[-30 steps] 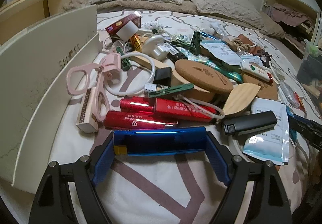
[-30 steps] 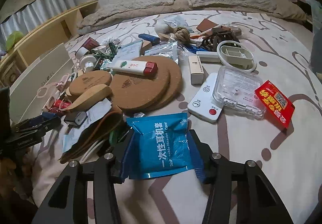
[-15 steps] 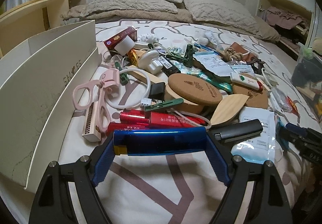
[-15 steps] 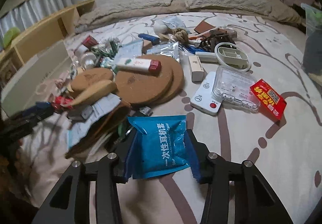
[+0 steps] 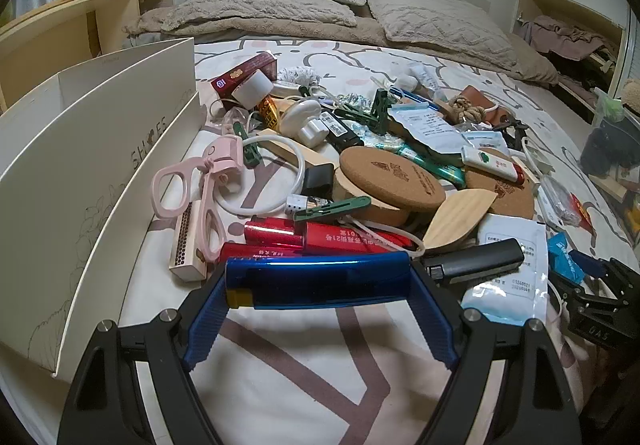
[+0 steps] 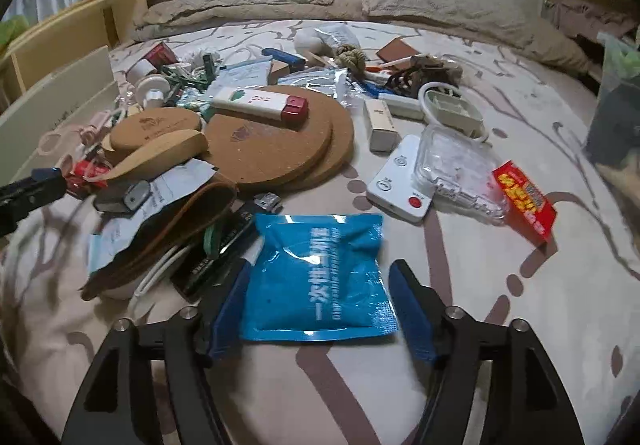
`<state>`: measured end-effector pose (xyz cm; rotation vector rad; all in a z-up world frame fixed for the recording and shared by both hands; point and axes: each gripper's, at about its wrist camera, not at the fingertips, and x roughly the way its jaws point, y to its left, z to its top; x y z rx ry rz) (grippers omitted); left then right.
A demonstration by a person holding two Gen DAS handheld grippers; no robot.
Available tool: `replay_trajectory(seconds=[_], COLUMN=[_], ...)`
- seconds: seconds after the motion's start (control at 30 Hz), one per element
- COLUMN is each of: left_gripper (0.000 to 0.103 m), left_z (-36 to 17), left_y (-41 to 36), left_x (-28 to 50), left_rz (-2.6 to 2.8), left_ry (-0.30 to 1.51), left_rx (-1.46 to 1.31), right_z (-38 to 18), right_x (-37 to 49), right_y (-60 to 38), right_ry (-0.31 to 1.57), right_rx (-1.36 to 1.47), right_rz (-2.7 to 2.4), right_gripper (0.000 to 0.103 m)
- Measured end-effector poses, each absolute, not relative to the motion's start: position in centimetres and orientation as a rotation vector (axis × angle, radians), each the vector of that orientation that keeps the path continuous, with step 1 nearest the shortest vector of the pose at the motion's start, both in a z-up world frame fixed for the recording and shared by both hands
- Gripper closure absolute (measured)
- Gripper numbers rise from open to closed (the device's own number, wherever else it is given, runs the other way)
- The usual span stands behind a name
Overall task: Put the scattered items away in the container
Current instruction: 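Close the right tool on the blue packet while the left tool holds the lighter, then lift both held items and carry them over the white shoe box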
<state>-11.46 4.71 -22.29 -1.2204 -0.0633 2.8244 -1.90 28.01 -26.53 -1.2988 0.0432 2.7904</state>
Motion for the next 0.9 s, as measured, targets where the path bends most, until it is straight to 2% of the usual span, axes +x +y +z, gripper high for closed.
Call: replay_trajectory(seconds=[0.03, 0.23, 0.27, 0.3, 0.33, 0.73, 0.9], left_gripper=[0.019, 0.019, 0.019, 0.019, 0.019, 0.019, 0.019], left_z=[-22.3, -22.4, -22.4, -22.4, -22.5, -21.8, -21.3], left_y=[4.7, 4.8, 4.9, 4.9, 5.0, 5.1, 4.7], left_x=[-11.4, -11.4, -11.4, -11.3, -11.3, -11.2, -11.2], left_rz=[2.825, 2.817, 2.816, 2.813, 2.812, 2.808, 2.816], left_ry=[-0.063, -0.059, -0.058, -0.057, -0.056, -0.042, -0.053], left_rx=[-1.22, -1.223, -1.223, -1.223, -1.223, -1.201, -1.185], right_z=[-26.6, -26.5, -26.5, -26.5, -26.5, -25.9, -25.2], right_x=[-2.0, -2.1, -2.1, -2.0, -2.0, -1.6, -1.1], right_y=[28.2, 28.7, 28.6, 28.5, 28.3, 27.6, 27.3], right_ry=[0.053, 0.123, 0.128, 0.132, 0.126, 0.114, 0.128], right_rx=[-1.3, -1.327, -1.331, -1.334, -1.334, -1.31, -1.29], right_rz=[2.781, 2.782, 2.785, 2.797, 2.802, 2.825, 2.83], right_gripper=[0.024, 0.025, 0.027, 0.036, 0.038, 0.053, 0.054])
